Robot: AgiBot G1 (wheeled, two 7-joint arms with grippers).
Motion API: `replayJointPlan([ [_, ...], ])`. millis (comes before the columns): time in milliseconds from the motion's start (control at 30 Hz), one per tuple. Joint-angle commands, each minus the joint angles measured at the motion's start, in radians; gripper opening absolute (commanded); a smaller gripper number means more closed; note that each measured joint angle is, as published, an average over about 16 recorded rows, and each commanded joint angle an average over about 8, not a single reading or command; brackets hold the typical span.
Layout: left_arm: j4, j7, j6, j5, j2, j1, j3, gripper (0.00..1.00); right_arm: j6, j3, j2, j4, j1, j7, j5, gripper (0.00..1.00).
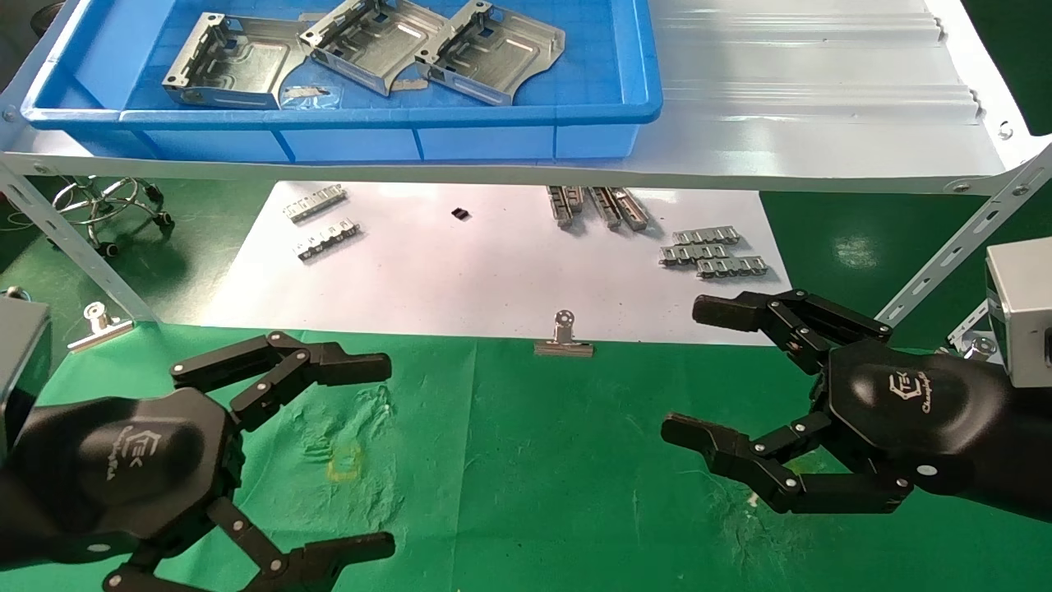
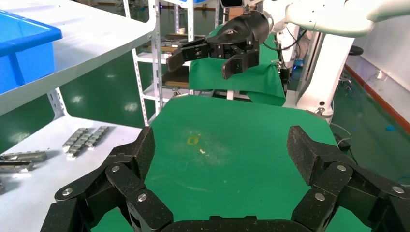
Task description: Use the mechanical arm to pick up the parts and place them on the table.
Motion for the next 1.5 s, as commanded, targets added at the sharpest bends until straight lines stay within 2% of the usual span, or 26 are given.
replayJointPlan([
  [33, 0.0, 0.0, 0.002, 0.0, -0.001, 0.001, 0.0, 1.0, 0.0, 0.0, 0.0, 0.0, 0.0, 0.0, 0.0, 0.02],
  [367, 0.019, 0.001, -0.06, 0.019, 0.052, -0.049, 0.003, 1.0, 0.0, 0.0, 0.0, 0.0, 0.0, 0.0, 0.0, 0.0],
  [733, 0.113, -0.082, -0.236, 0.084, 0.15, -0.182, 0.027, 1.0, 0.0, 0.0, 0.0, 0.0, 0.0, 0.0, 0.0, 0.0],
  [1200, 0.302, -0.162, -0.429, 0.344, 0.22, -0.444, 0.125, 1.0, 0.0, 0.0, 0.0, 0.0, 0.0, 0.0, 0.0, 0.0],
  [1500, 0.503, -0.175, -0.502, 0.486, 0.27, -0.609, 0.181, 1.0, 0.0, 0.0, 0.0, 0.0, 0.0, 0.0, 0.0, 0.0],
])
